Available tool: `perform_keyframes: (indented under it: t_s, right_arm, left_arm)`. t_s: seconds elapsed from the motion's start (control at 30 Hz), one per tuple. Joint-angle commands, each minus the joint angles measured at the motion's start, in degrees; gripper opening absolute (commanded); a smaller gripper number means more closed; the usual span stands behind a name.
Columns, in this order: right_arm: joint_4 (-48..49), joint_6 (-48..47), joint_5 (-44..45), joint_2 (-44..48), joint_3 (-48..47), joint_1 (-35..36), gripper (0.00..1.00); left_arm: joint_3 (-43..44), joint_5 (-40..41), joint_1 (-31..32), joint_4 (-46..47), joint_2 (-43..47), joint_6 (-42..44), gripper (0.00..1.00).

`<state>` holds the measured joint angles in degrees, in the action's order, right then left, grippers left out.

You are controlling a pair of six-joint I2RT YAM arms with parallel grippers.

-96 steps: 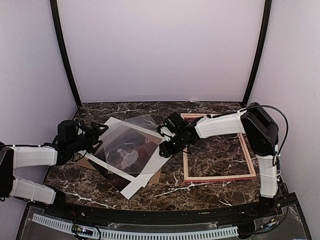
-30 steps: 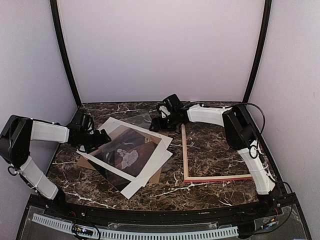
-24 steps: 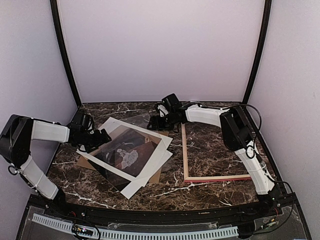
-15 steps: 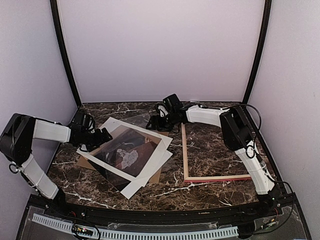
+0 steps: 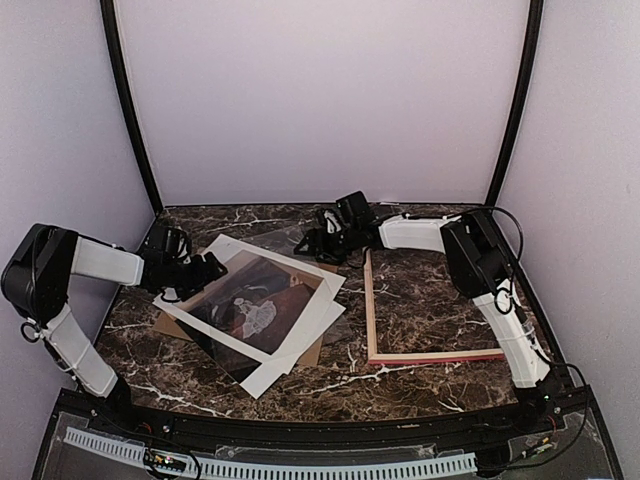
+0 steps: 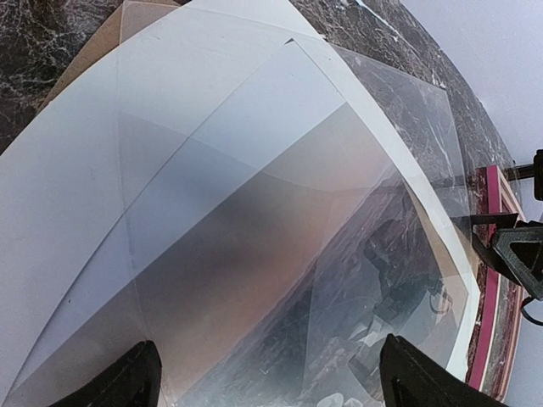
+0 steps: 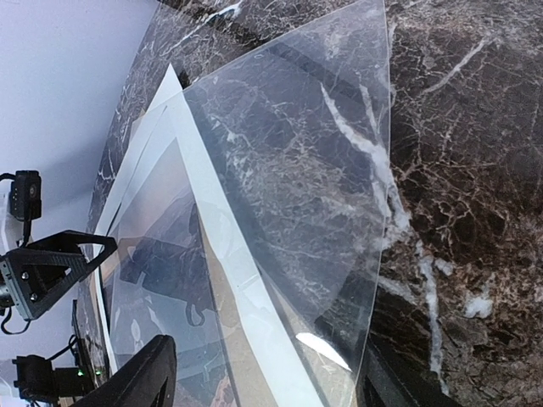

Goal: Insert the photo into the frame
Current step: Pick up the glass panel from the mat board.

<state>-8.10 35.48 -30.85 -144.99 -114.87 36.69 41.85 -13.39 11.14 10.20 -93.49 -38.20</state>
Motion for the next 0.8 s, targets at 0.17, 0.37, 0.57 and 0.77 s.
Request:
perform_keyframes:
  t_s: [0.17,0.37,0.57,0.77]
  right_arm:
    - [0.9,1.7,-5.0,2.5,1.9,0.6,0.71]
    - [0.9,0.9,-5.6,3.2,1.3,0.6,0.71]
    - [1.0,0.4,-6.7,4.0,1.2,0.6,0.69]
    - [0.7,-0.4,-7.4,4.8,1.2,0.6,0.59]
  left_arm:
    - [-2.8,-1.3,-0.1,-3.5,-2.9,-0.5,0.92]
    - [-3.0,-1.0,-0.1,-3.5,-3.0,-0.3,0.92]
    - [-2.9,-1.1,-0.1,-3.4,-3.0,-0.1,0.92]
    - [-2.8,-1.1,-0.1,-3.4,-3.0,0.3,0.92]
